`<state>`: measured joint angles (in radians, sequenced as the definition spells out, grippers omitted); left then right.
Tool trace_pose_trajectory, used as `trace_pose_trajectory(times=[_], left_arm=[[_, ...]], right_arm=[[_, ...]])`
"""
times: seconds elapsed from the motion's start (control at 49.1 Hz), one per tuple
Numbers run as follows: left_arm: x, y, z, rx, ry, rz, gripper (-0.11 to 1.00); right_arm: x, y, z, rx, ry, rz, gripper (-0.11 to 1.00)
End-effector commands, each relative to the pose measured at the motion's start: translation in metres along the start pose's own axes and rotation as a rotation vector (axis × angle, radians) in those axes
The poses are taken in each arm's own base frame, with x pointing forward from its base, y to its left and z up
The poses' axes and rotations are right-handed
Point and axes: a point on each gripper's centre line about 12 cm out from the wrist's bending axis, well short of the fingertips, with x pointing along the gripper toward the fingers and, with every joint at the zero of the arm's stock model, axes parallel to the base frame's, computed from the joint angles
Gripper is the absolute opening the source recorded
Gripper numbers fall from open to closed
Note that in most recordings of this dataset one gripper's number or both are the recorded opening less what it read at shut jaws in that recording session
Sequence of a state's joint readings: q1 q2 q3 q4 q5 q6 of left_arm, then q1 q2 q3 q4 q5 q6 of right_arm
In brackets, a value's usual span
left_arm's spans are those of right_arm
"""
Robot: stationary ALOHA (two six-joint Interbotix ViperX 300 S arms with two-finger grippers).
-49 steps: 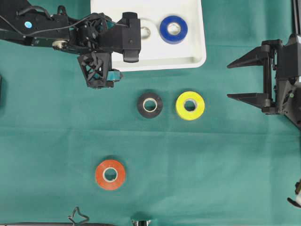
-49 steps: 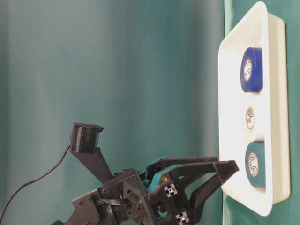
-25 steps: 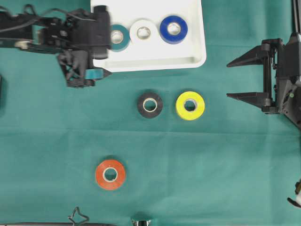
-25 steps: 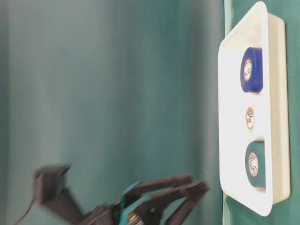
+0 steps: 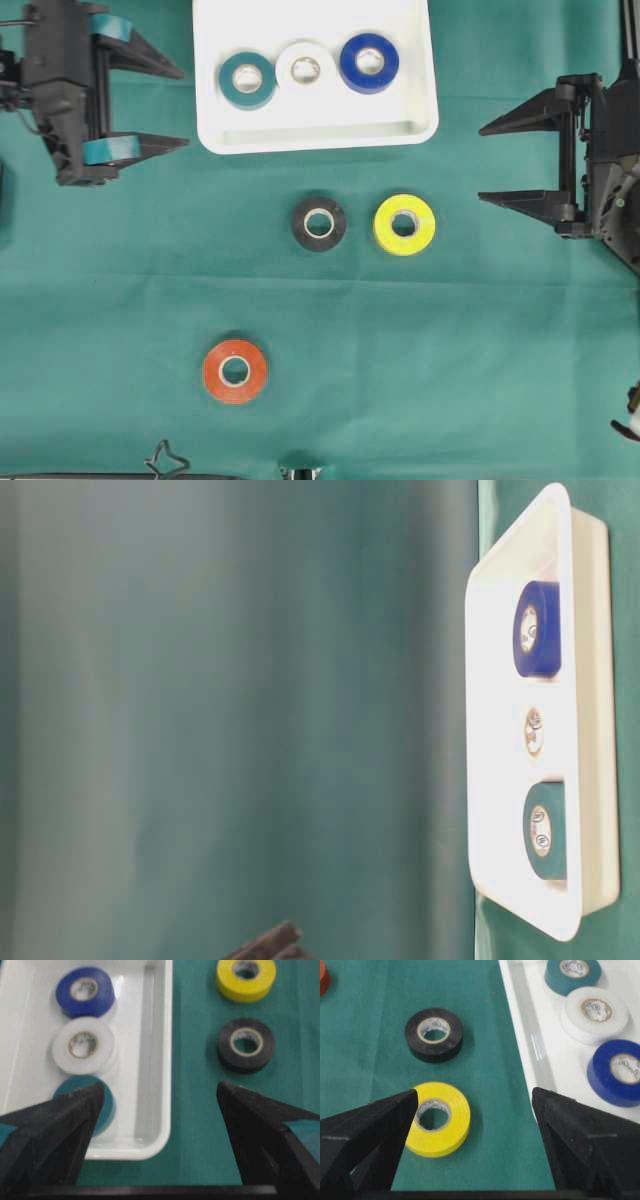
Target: Pick up the tape from a random location and place it into the white case.
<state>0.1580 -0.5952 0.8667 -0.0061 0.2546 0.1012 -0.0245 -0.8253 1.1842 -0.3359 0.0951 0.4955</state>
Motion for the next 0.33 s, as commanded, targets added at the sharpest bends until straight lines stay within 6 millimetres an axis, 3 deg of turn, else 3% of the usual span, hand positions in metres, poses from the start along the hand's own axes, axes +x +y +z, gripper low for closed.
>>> trace_pose_trajectory(times=[0.0,0.305], left_arm=[[-0.010,-0.001,0.009,-0.004,-0.066,-0.001,1.00],[-0.028,-0.014,0.009,0.011,-0.137,-0.041,1.00]], right_arm=[[0.000,0.002,0.012,-0.006,-0.030,0.007,0.90],[-0.001,0.003,0.017,-0.025,-0.046,0.008,0.89]])
